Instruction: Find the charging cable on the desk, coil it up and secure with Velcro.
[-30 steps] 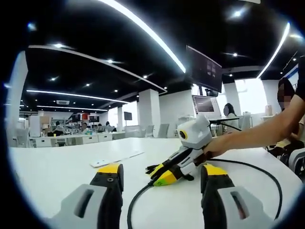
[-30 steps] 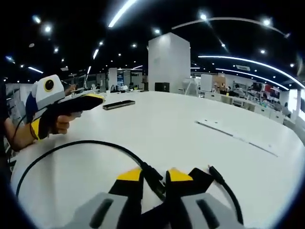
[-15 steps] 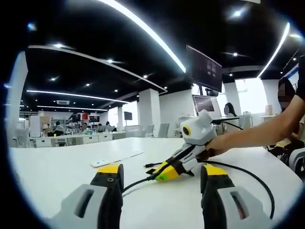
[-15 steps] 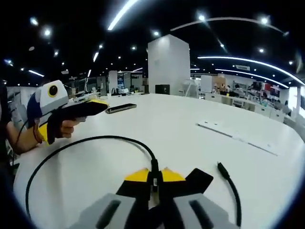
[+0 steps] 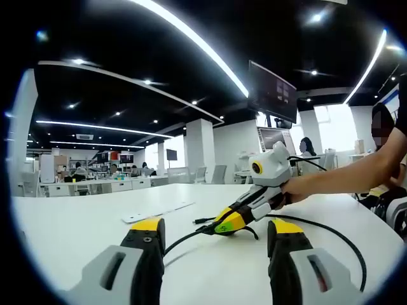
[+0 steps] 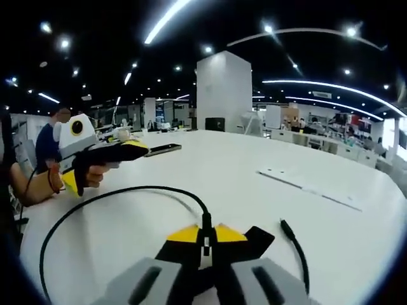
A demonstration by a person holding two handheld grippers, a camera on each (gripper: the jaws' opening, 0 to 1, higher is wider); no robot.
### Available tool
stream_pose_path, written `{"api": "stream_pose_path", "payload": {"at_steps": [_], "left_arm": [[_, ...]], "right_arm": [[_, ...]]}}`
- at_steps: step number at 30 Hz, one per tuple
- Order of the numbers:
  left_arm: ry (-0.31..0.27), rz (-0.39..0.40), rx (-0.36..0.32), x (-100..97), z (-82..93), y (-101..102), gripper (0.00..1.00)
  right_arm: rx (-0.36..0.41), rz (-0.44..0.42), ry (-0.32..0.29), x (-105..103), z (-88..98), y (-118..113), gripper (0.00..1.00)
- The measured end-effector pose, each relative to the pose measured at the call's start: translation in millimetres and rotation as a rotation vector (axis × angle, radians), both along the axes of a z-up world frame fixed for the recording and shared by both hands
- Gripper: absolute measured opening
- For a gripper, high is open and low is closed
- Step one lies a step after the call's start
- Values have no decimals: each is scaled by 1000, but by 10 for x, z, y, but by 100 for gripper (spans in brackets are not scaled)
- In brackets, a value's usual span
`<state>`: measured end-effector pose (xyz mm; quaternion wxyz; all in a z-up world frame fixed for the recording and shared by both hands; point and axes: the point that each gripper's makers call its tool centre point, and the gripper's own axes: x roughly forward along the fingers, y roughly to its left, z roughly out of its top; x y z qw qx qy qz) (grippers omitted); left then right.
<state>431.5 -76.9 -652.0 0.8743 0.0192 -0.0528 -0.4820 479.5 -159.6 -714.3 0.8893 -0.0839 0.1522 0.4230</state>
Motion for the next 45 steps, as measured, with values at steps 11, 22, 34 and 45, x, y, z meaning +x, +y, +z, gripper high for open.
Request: {"api": "stream_pose_path", "payload": {"at_steps": [11, 22, 34, 45], "left_arm": [[0, 4, 1, 8, -3, -1, 65], [1, 5, 2, 13, -8, 3, 65], [1, 9, 6, 23, -20, -3, 65], [5, 10, 4, 34, -29, -8, 65]], "right_arm": [[14, -48, -8, -81, 57, -156, 8], [40, -121, 1, -140, 50, -355, 8], [67, -190, 11, -233, 24, -571, 8], [81, -253, 22, -311, -47, -792, 8]]}}
